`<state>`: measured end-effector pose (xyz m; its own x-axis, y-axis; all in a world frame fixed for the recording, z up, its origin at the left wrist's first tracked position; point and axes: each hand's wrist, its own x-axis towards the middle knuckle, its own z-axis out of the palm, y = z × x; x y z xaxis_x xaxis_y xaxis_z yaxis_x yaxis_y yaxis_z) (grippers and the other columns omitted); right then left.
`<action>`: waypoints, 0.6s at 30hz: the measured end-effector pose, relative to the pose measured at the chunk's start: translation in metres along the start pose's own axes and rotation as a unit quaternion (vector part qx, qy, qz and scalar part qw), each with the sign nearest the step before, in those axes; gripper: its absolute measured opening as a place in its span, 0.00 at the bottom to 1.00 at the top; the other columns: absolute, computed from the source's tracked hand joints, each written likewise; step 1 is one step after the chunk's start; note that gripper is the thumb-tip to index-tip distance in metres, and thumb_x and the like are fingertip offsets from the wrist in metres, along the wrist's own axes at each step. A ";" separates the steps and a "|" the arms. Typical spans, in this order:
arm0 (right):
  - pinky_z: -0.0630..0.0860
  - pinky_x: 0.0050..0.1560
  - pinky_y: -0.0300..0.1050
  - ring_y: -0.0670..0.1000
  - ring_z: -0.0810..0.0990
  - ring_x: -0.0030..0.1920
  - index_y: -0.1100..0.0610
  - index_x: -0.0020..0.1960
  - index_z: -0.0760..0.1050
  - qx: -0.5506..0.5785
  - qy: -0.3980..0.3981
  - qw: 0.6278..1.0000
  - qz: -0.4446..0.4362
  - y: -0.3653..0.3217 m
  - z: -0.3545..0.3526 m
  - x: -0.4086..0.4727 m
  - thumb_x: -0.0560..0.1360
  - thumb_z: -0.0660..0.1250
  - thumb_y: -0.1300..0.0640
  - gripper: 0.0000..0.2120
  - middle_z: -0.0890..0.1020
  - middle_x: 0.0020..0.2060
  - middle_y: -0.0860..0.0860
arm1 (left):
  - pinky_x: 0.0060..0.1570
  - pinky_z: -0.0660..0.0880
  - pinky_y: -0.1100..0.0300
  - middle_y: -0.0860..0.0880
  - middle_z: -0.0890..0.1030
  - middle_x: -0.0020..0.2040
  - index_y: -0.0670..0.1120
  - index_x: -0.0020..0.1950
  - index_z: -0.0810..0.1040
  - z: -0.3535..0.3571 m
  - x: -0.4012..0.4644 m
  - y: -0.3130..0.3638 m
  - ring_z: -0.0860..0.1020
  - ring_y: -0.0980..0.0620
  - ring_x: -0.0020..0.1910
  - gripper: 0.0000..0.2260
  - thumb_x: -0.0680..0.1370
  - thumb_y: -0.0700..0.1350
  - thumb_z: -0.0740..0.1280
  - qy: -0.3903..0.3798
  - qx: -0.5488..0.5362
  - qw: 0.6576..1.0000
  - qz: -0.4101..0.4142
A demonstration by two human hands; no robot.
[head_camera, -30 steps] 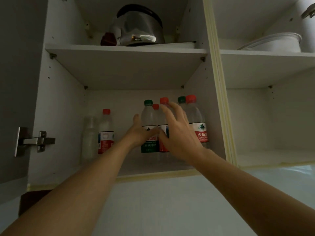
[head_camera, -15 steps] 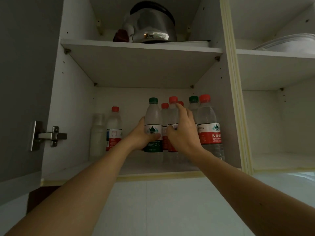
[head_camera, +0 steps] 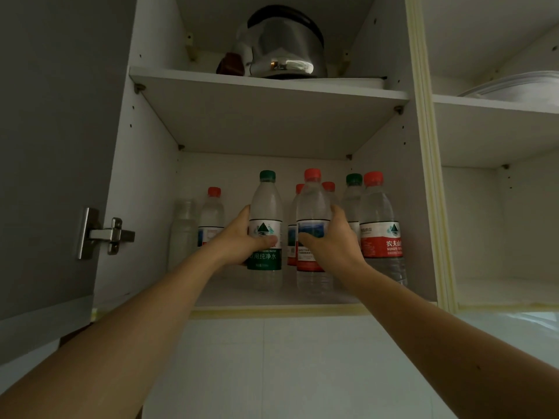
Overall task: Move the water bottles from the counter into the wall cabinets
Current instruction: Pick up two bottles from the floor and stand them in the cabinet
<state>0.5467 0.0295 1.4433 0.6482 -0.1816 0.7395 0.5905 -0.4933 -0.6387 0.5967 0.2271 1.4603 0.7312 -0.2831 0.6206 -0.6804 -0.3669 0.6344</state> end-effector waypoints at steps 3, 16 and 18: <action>0.82 0.53 0.49 0.53 0.82 0.57 0.54 0.70 0.67 -0.001 -0.025 1.000 0.018 0.001 -0.001 0.004 0.73 0.77 0.54 0.30 0.81 0.60 0.52 | 0.54 0.81 0.51 0.54 0.81 0.55 0.56 0.75 0.62 -0.009 0.000 -0.004 0.82 0.53 0.54 0.33 0.76 0.45 0.75 0.000 0.000 1.000 -0.004; 0.79 0.54 0.48 0.56 0.80 0.57 0.57 0.61 0.69 -0.056 -0.120 0.991 0.029 -0.013 0.048 0.040 0.73 0.76 0.60 0.22 0.79 0.55 0.55 | 0.44 0.75 0.64 0.53 0.79 0.59 0.51 0.76 0.60 -0.036 0.008 -0.034 0.79 0.57 0.53 0.35 0.75 0.44 0.77 0.057 0.053 0.997 -0.028; 0.76 0.51 0.45 0.55 0.79 0.59 0.55 0.58 0.67 -0.029 -0.124 0.991 0.035 -0.011 0.060 0.046 0.73 0.75 0.64 0.21 0.78 0.54 0.53 | 0.48 0.78 0.61 0.52 0.78 0.61 0.50 0.77 0.61 -0.038 0.010 -0.039 0.79 0.54 0.56 0.36 0.75 0.43 0.77 0.062 0.054 0.996 -0.032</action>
<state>0.5984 0.0775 1.4718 0.7889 -0.0064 0.6144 0.5161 -0.5358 -0.6682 0.6287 0.2723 1.4598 0.7566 -0.1475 0.6370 -0.6190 -0.4753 0.6252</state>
